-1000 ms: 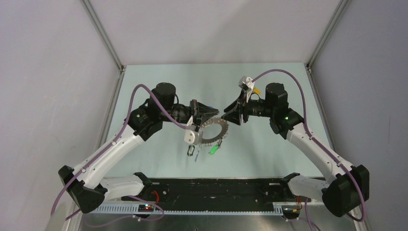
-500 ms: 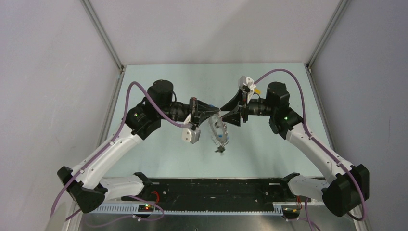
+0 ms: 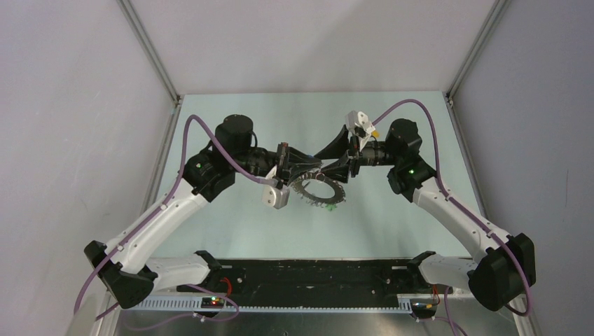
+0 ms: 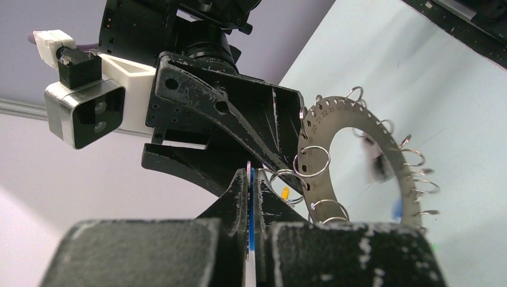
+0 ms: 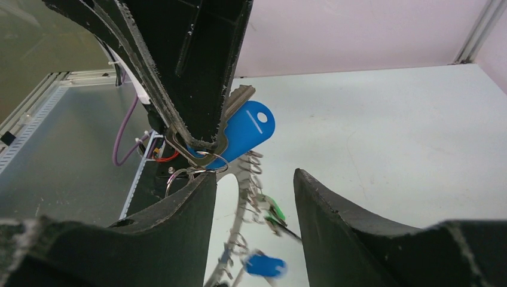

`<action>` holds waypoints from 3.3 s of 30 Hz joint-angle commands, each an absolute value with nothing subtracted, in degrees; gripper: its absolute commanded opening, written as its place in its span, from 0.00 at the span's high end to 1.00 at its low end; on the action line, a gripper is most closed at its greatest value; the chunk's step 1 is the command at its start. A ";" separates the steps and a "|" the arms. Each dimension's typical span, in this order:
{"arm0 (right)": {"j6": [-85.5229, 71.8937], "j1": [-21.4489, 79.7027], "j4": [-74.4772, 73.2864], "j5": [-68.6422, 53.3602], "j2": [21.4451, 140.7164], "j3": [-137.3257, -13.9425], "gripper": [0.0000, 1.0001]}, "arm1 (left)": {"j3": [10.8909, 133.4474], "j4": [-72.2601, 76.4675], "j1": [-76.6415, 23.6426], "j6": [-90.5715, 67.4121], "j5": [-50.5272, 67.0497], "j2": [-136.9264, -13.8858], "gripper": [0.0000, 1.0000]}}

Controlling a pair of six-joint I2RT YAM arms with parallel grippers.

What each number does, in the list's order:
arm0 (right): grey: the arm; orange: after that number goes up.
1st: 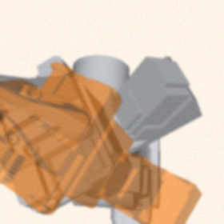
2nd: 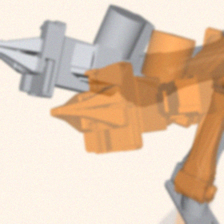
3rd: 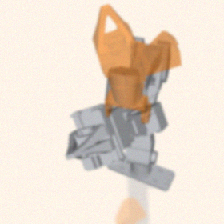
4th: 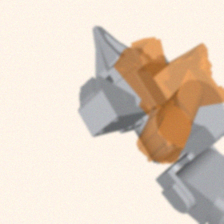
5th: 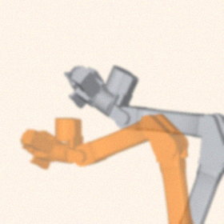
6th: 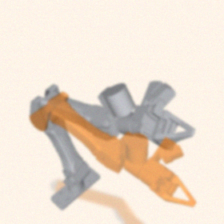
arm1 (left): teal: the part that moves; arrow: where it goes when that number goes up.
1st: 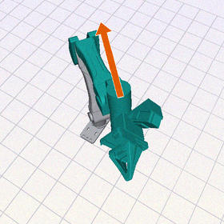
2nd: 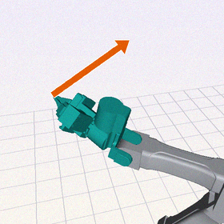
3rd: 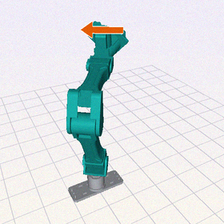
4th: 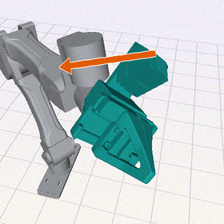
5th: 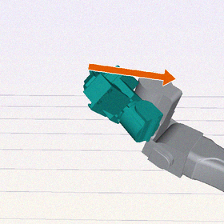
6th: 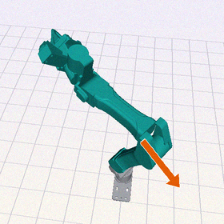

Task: Remove the keys from the keyring

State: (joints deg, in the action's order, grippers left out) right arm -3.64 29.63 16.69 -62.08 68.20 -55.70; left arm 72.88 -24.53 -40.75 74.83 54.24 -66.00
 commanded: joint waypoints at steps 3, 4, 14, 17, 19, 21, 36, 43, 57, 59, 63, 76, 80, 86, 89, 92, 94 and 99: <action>-4.05 30.06 19.70 -65.95 66.24 -57.93 0.44 | 76.02 -20.60 -40.46 74.86 54.92 -65.82 1.00; -4.22 29.97 19.76 -66.12 66.17 -57.88 0.44 | 76.07 -20.64 -40.49 74.90 54.91 -65.83 1.00; -6.76 28.47 22.21 -67.20 64.63 -57.16 0.44 | 76.29 -20.62 -40.42 74.39 55.72 -65.07 1.00; -9.99 28.23 26.33 -68.32 64.71 -56.84 0.44 | 76.18 -20.63 -40.43 74.00 56.68 -65.03 1.00; -12.58 28.22 29.56 -69.10 65.09 -56.66 0.44 | 76.31 -20.57 -40.39 73.79 57.45 -65.08 1.00; -14.69 28.21 32.07 -69.73 65.44 -56.66 0.44 | 76.41 -20.52 -40.42 73.79 57.71 -65.33 1.00; -13.08 29.46 26.74 -70.59 65.65 -56.68 0.92 | 79.18 -20.61 -39.65 74.63 56.31 -65.36 1.00; -17.78 28.48 25.29 -66.37 64.74 -56.62 1.00 | 77.83 -20.60 -39.10 75.15 55.21 -63.98 1.00; -33.36 27.19 26.45 -54.78 64.85 -54.09 1.00 | 73.80 -20.62 -39.03 77.12 52.21 -61.51 1.00; -37.21 26.64 28.56 -53.50 65.48 -53.85 1.00 | 72.70 -20.65 -39.08 77.56 51.28 -61.14 1.00; -45.63 25.92 33.92 -50.45 66.63 -52.45 1.00 | 70.30 -20.57 -39.09 78.41 48.73 -60.20 1.00; -50.40 26.73 38.25 -46.83 65.33 -51.13 1.00 | 66.37 -20.61 -39.69 79.39 47.71 -62.17 1.00; -51.36 27.50 40.06 -45.88 66.84 -51.14 1.00 | 66.10 -20.59 -41.22 79.43 47.40 -63.42 1.00; -50.91 27.34 40.73 -43.69 68.15 -51.15 1.00 | 63.86 -20.63 -44.46 79.85 40.35 -63.90 1.00; -45.34 25.65 31.71 -39.97 65.32 -51.15 1.00 | 63.22 -20.62 -44.49 76.89 38.11 -62.65 1.00; -38.44 22.83 23.60 -36.72 62.79 -51.15 1.00 | 61.77 -19.60 -44.28 72.71 34.09 -61.33 1.00; -35.52 20.52 19.22 -34.85 61.65 -51.10 1.00 | 62.14 -19.02 -43.94 66.72 31.00 -61.04 1.00; -30.04 15.95 8.51 -27.19 58.33 -51.11 1.00 | 61.67 -16.29 -42.71 52.87 33.01 -61.84 1.00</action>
